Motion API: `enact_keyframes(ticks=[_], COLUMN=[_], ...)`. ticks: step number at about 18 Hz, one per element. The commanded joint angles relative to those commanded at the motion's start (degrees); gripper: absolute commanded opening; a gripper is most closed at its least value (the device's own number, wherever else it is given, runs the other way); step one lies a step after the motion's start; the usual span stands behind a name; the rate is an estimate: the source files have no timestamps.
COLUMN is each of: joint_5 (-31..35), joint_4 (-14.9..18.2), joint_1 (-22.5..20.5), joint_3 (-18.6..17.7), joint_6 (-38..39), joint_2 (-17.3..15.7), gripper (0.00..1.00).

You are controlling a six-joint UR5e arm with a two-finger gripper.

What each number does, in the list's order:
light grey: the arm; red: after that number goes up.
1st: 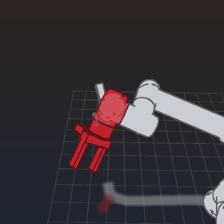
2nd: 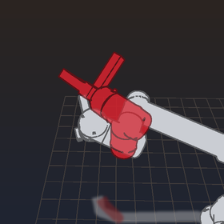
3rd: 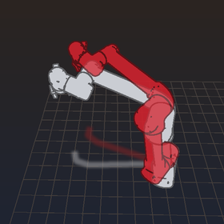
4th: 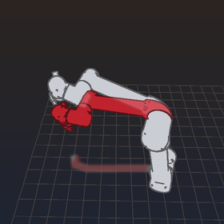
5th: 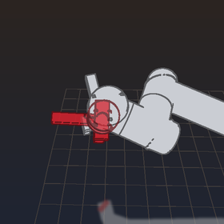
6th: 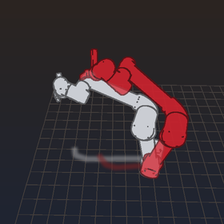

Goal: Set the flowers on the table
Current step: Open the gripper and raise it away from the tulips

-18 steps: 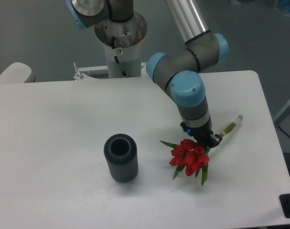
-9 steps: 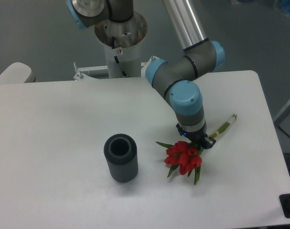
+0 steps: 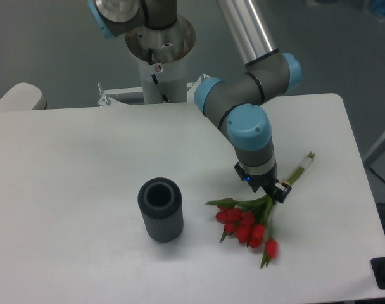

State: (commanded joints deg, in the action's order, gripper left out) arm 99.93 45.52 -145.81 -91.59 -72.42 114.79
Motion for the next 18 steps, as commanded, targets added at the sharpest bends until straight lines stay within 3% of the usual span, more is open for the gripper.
enact_keyframes(ticks=[4,9,13,16,18], joint_5=[-1.39,-10.80,-12.04,-12.30,-15.10], joint_4=[-0.17,0.44,5.09,13.16,15.90], joint_1=[0.26,-0.17,-1.66,-3.95,-6.32], joint_3=[1.94,6.50,11.77,16.69,18.20], joint_6=[0.88,1.32,-0.34,-6.39,-11.57], joint_2=[-0.09,-0.44,-0.01,0.35,0.52], gripper=[1.00,1.00,1.00,1.00,1.00])
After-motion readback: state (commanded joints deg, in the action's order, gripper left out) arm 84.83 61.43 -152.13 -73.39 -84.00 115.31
